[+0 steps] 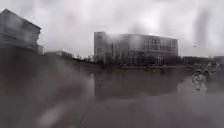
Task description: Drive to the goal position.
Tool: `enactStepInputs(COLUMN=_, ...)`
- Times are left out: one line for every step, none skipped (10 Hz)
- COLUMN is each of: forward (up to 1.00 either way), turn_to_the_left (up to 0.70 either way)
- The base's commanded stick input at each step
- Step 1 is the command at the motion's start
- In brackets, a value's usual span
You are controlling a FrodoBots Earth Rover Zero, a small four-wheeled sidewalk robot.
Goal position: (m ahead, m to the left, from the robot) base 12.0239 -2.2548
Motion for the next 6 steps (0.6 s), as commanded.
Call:
enactStepInputs(forward=0.70, turn_to_the_left=0.00)
enactStepInputs(forward=0.70, turn_to_the_left=0.00)
enactStepInputs(forward=0.70, turn_to_the_left=0.00)
enactStepInputs(forward=0.70, turn_to_the_left=0.00)
enactStepInputs(forward=0.70, turn_to_the_left=0.00)
enactStepInputs(forward=0.70, turn_to_the_left=0.00)
